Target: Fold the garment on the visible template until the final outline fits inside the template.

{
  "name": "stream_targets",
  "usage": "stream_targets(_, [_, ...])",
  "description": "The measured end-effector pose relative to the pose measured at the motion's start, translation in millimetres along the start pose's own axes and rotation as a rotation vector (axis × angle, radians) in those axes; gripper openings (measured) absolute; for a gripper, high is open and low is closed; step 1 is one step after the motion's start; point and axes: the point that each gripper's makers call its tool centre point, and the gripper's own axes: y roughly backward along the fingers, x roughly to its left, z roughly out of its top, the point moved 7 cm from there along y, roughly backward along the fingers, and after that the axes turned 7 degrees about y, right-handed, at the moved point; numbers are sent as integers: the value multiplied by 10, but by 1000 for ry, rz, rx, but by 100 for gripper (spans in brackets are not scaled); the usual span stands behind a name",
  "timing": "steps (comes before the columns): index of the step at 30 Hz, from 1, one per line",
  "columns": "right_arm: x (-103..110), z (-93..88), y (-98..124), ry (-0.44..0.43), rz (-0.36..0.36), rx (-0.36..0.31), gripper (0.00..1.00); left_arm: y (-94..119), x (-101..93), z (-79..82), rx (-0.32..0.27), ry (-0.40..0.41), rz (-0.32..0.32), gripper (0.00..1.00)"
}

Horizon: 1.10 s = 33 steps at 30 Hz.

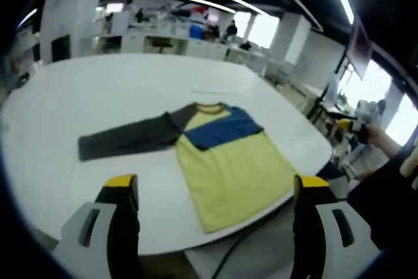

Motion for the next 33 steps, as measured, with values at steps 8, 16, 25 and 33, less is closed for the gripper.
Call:
stream_targets(8, [10,-1,-31,1,4,7,100,2,46,16,-7,9,6,96])
stream_targets(16, [63,-34,-84,-3,13,16,100,9,145,1,-9,23,21,97])
stream_targets(25, [93,-74,-98,-17,14,29,99,41,312,62,-14,30,53,99])
stream_targets(33, [111,-130,-150,-30,9,47,98,32,588,158,-20,38,90,99])
